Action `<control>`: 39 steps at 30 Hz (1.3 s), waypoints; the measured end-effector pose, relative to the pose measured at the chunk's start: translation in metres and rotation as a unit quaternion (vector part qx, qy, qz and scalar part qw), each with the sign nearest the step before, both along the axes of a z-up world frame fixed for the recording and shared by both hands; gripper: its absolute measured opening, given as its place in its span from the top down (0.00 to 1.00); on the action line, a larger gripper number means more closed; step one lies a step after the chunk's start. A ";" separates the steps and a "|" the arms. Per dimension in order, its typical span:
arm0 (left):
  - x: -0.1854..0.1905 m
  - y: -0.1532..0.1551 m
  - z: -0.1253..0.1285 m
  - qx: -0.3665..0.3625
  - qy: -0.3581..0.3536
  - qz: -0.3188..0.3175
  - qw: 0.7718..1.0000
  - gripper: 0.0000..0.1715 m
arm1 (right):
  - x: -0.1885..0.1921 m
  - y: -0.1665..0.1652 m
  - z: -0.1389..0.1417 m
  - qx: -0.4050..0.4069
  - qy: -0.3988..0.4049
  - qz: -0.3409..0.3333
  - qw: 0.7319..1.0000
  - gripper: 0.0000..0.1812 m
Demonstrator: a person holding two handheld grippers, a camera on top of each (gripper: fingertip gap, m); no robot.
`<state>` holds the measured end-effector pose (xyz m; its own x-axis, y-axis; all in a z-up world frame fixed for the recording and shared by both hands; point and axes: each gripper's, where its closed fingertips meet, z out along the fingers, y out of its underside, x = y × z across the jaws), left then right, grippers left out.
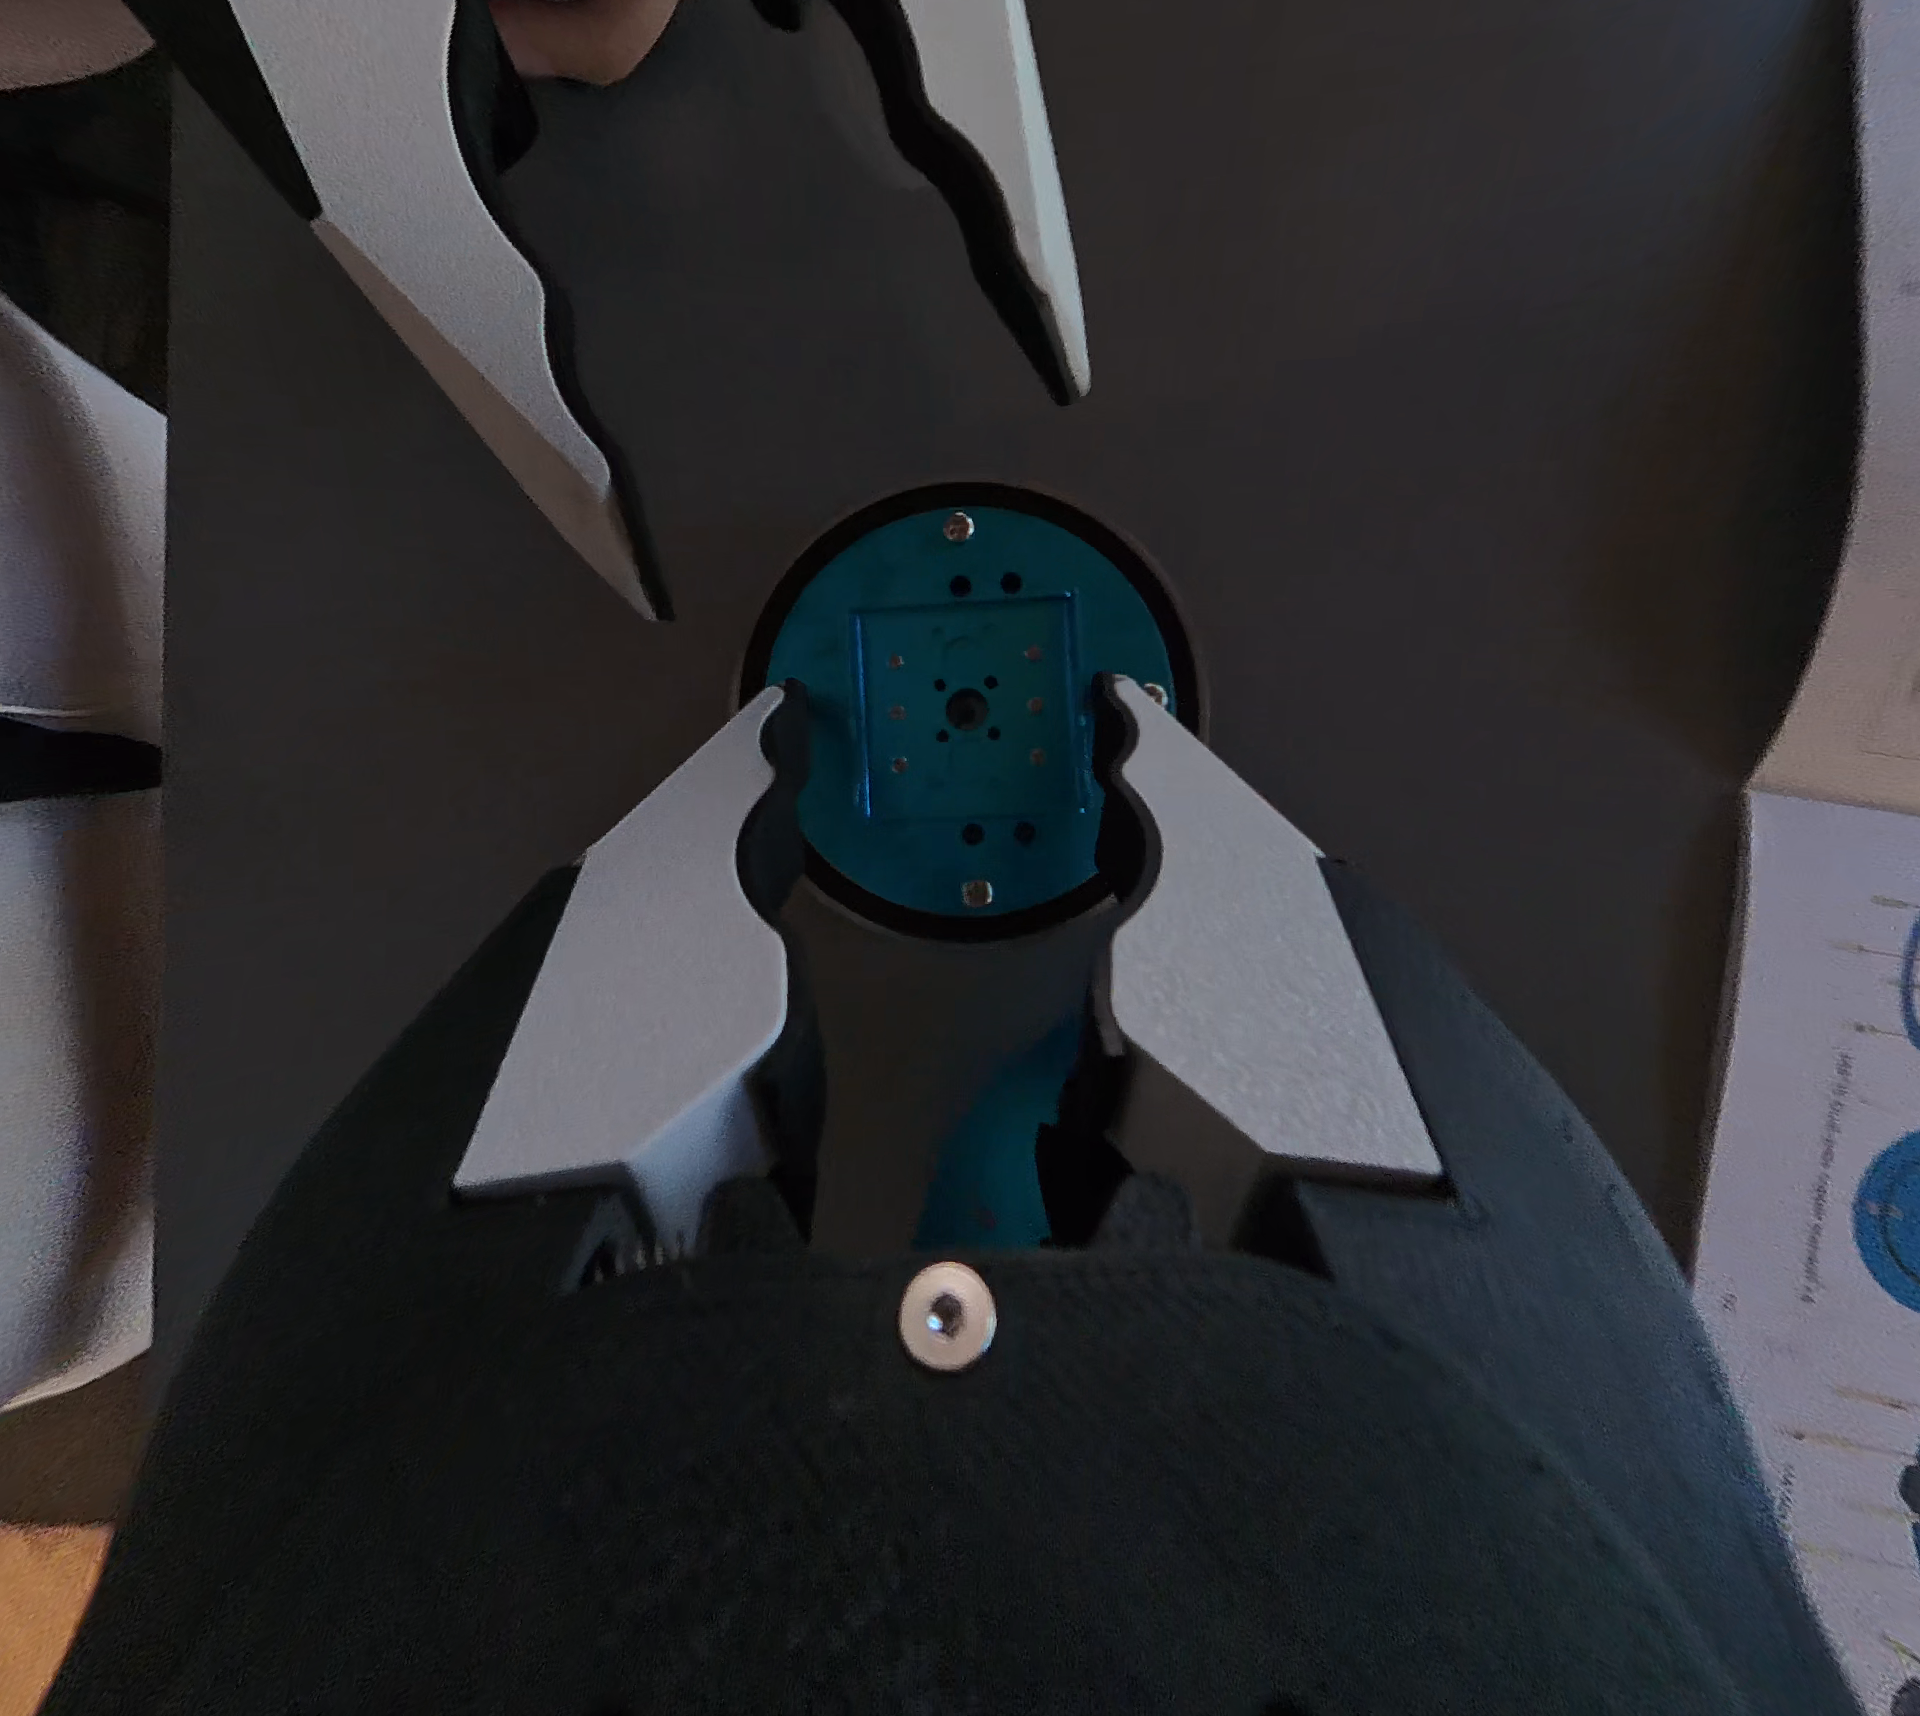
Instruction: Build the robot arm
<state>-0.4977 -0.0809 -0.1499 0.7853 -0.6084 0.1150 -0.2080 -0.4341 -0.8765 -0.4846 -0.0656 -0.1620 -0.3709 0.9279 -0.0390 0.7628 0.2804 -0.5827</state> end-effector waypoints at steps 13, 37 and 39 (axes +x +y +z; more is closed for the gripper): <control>-0.016 0.006 0.009 -0.100 -0.164 -0.021 0.981 0.59 | -0.003 -0.002 0.005 0.078 0.072 0.028 0.994 0.75; 0.037 0.006 -0.006 -0.240 -0.208 -0.156 0.935 0.87 | 0.004 -0.020 0.024 0.305 0.259 0.065 0.914 0.75; 0.038 0.009 -0.005 -0.256 -0.241 -0.139 0.926 0.89 | 0.004 -0.019 0.026 0.327 0.262 0.066 0.906 0.76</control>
<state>-0.4602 -0.0714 -0.1546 0.3890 -0.5483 0.7403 -0.0133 -0.8069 -0.5906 -0.4803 -0.0848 -0.1365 -0.2886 0.6359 0.7158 0.3649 0.7642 -0.5318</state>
